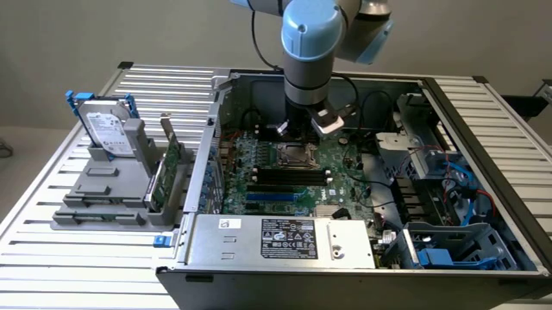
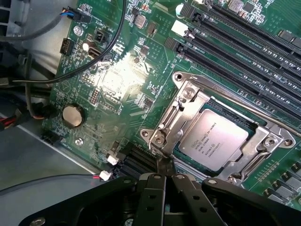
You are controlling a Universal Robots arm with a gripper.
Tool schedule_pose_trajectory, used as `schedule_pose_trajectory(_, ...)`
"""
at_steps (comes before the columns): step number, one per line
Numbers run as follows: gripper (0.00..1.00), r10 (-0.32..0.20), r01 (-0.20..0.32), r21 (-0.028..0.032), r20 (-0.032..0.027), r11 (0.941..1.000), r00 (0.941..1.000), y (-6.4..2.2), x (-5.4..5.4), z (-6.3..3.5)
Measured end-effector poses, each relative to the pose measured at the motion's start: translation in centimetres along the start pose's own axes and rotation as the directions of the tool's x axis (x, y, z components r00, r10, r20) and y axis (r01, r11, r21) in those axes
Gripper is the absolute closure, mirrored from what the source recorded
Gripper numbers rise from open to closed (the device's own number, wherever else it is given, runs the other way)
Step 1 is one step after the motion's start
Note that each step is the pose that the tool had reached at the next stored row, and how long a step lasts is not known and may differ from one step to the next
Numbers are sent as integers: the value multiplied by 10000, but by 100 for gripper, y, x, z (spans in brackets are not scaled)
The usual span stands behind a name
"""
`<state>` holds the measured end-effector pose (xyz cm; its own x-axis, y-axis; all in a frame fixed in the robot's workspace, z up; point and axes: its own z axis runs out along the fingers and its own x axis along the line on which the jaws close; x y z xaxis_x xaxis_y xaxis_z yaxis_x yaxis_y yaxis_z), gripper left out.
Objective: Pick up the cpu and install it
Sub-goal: 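Close the cpu cover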
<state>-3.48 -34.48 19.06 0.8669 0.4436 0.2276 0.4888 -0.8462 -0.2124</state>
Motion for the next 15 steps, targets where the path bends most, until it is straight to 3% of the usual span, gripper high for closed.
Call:
schedule_pose_trajectory(4,89,13,-12,111,-65,9999,10000,2,4,1)
schedule_pose_trajectory(7,89,19,-17,162,-93,9999,10000,4,8,2)
schedule_pose_trajectory(11,89,25,-23,209,-121,9998,9999,5,14,3)
schedule_pose_trajectory(15,89,24,-22,215,-123,9998,9999,-3,21,-11)
